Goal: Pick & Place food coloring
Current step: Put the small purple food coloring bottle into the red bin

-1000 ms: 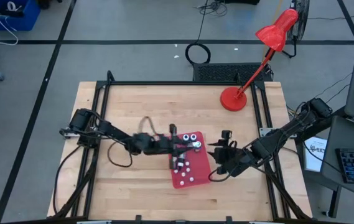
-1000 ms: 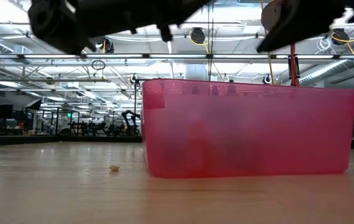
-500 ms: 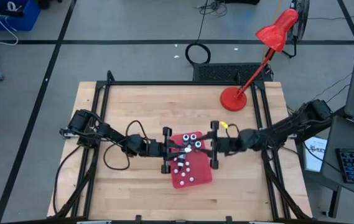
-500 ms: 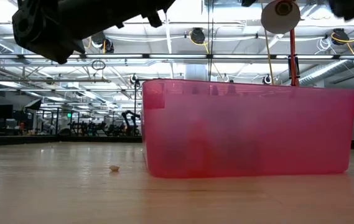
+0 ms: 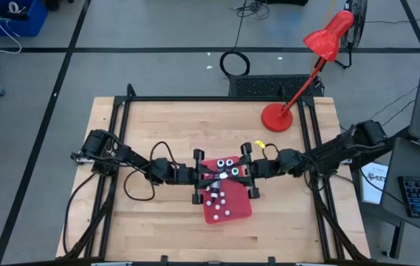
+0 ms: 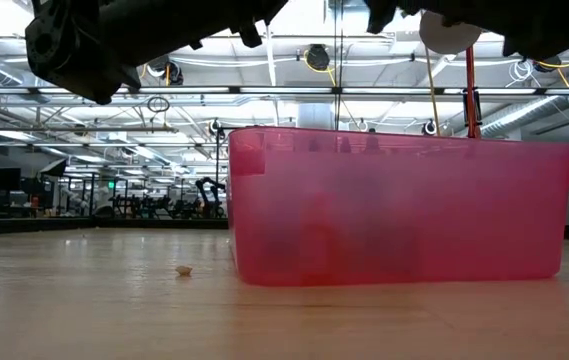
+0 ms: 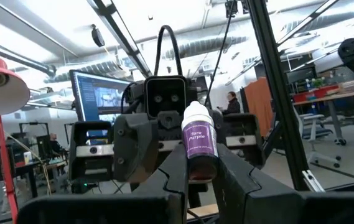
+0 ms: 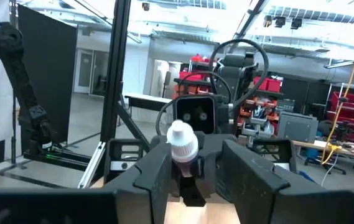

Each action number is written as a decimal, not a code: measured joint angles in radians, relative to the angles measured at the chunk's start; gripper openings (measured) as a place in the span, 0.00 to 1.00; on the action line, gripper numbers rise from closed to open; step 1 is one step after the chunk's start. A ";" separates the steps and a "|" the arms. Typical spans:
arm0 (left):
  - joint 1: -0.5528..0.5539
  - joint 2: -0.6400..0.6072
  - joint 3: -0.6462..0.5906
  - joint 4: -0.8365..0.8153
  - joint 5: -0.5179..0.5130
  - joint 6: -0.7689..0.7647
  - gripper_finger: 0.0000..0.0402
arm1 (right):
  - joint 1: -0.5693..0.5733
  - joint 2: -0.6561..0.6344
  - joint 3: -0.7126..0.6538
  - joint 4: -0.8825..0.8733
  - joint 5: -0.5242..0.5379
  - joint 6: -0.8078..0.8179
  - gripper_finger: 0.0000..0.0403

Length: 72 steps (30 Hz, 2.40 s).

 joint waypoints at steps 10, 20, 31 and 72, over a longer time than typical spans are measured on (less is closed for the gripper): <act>0.000 0.000 0.000 -0.001 0.000 -0.021 0.13 | 0.000 0.067 0.034 0.068 -0.001 -0.026 0.33; 0.000 0.000 0.000 -0.007 0.001 -0.033 0.13 | 0.000 0.061 0.034 0.065 -0.051 -0.026 0.22; -0.001 0.000 -0.001 -0.020 0.005 -0.052 0.13 | 0.001 0.059 0.034 0.032 -0.051 -0.036 0.16; -0.013 0.003 0.001 -0.107 -0.010 -0.082 0.12 | 0.177 -0.027 0.378 -1.010 0.398 -0.170 0.25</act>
